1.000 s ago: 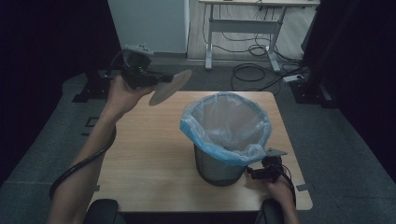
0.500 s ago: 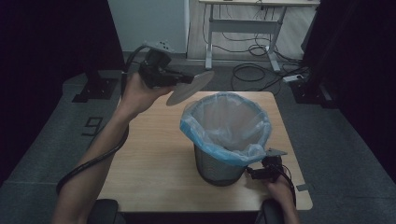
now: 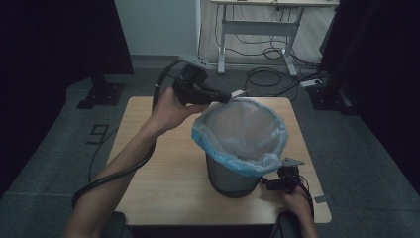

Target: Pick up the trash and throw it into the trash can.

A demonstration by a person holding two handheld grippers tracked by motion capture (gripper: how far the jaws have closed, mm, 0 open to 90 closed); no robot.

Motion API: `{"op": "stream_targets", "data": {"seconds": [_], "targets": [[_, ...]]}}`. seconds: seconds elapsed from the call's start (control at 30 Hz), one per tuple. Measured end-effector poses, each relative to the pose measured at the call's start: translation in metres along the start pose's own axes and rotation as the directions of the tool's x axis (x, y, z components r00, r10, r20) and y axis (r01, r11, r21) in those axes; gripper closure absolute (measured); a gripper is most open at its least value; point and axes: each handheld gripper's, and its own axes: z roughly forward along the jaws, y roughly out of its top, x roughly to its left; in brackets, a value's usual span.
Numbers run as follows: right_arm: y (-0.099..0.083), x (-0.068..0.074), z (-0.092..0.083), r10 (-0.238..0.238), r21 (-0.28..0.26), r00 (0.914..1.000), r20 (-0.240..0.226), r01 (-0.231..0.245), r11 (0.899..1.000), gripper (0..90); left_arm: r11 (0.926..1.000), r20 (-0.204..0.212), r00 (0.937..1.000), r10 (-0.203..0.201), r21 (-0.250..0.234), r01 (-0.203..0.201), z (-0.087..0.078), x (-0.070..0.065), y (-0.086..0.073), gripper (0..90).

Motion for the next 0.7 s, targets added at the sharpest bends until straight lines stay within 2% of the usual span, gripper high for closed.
{"op": "stream_targets", "data": {"seconds": [0.07, 0.2, 0.33, 0.47, 0.57, 0.63, 0.7], "targets": [[0.0, 0.0, 0.0, 0.0, 0.0, 1.0, 0.0, 0.0, 1.0, 1.3, 1.0, 0.008, 1.0, 0.0, 0.004, 0.0, 0.004, -0.001, -0.001, 90.0], [0.0, 0.0, 0.0, 0.0, 0.0, 1.0, 0.0, 0.0, 1.0, 1.2, 0.9994, 0.058, 0.9983, 0.002, 0.033, -0.004, 0.021, -0.005, -0.01, 89.0], [0.0, 0.0, 0.0, 0.0, 0.0, 1.0, 0.0, 0.0, 1.0, 1.2, 0.9986, 0.078, 0.9969, -0.001, 0.053, -0.003, 0.031, -0.008, -0.015, 88.1], [0.0, 0.0, 0.0, 0.0, 0.0, 1.0, 0.0, 0.0, 1.0, 1.2, 0.9972, 0.116, 0.9931, -0.015, 0.074, 0.006, 0.046, -0.008, -0.023, 85.9], [0.0, 0.0, 0.0, 0.0, 0.0, 1.0, 0.0, 0.0, 1.0, 1.2, 0.9968, 0.13, 0.9913, -0.017, 0.079, 0.007, 0.05, -0.008, -0.026, 84.6], [0.0, 0.0, 0.0, 0.0, 0.0, 1.0, 0.0, 0.0, 1.0, 1.2, 0.9968, 0.15, 0.9884, -0.022, 0.08, 0.011, 0.054, -0.008, -0.028, 81.6], [0.0, 0.0, 0.0, 0.0, 0.0, 1.0, 0.0, 0.0, 1.0, 1.2, 0.9962, 0.164, 0.9863, -0.02, 0.087, 0.006, 0.058, -0.008, -0.029, 69.3]]}}
